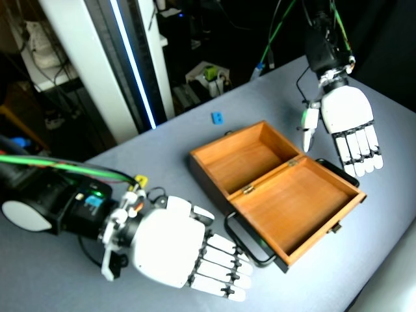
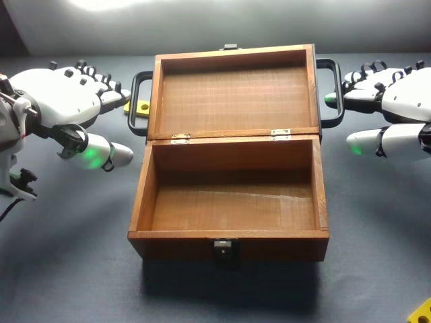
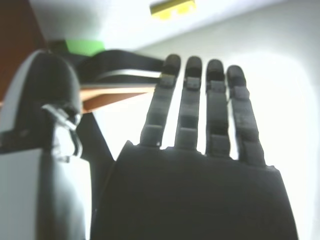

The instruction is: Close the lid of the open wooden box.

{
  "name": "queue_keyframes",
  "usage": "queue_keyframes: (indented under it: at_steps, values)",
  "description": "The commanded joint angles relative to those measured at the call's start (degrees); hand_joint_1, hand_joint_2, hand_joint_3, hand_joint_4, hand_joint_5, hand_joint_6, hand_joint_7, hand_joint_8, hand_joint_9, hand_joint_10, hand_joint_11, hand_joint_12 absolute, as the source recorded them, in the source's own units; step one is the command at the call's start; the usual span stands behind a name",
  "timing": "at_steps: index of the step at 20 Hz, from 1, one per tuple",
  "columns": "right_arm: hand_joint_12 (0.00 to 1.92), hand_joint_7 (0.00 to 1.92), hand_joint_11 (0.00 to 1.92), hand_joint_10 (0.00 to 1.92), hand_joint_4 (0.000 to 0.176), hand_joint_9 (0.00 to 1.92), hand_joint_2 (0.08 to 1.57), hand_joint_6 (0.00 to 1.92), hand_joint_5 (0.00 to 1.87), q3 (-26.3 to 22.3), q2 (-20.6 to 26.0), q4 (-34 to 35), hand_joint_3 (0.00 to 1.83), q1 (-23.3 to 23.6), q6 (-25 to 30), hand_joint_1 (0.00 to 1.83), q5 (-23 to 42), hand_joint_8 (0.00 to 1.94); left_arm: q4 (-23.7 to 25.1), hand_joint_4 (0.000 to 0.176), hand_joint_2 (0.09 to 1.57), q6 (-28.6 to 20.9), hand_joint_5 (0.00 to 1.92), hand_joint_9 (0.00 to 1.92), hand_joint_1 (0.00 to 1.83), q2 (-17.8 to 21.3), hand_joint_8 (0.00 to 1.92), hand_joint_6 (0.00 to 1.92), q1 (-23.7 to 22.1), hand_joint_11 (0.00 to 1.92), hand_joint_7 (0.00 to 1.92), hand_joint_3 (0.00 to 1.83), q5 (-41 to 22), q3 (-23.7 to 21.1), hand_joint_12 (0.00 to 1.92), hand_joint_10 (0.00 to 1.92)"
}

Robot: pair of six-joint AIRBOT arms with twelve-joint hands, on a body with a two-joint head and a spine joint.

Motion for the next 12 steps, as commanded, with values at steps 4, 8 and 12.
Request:
queue_keyframes:
  at_steps: [4, 8, 12]
  values:
    - [0.01, 0.08, 0.07, 0.0, 0.0, 0.01, 1.47, 0.0, 0.14, 0.09, 0.03, 1.16, 0.01, 0.52, 0.45, 0.0, 7.42, 0.01, -1.57, 0.0, 1.21, 2.42, 0.0, 0.03, 0.0, -0.14, 0.0, 0.0, -0.66, 0.0, 0.0, 0.0, -4.09, 0.33, 0.0, 0.01]
    - [0.01, 0.1, 0.08, 0.01, 0.0, 0.03, 1.49, 0.01, 0.15, 0.66, 0.45, 1.16, 0.01, 0.13, 0.45, 0.0, 5.99, 0.01, -1.53, 0.0, 1.22, 2.6, 0.0, 0.0, 0.0, -0.17, 0.0, 0.0, -0.76, 0.0, 0.0, 0.0, -3.5, 0.58, 0.0, 0.0]
    - [0.0, 0.07, 0.07, 0.0, 0.0, 0.0, 1.5, 0.0, 0.13, 0.97, 0.51, 1.04, 0.01, -0.07, 0.45, 0.0, 5.28, 0.0, -2.4, 0.0, 1.23, 4.05, 0.0, 0.0, 0.0, -1.47, 0.0, 0.0, -0.91, 0.0, 0.0, 0.0, -1.97, 1.59, 0.0, 0.0]
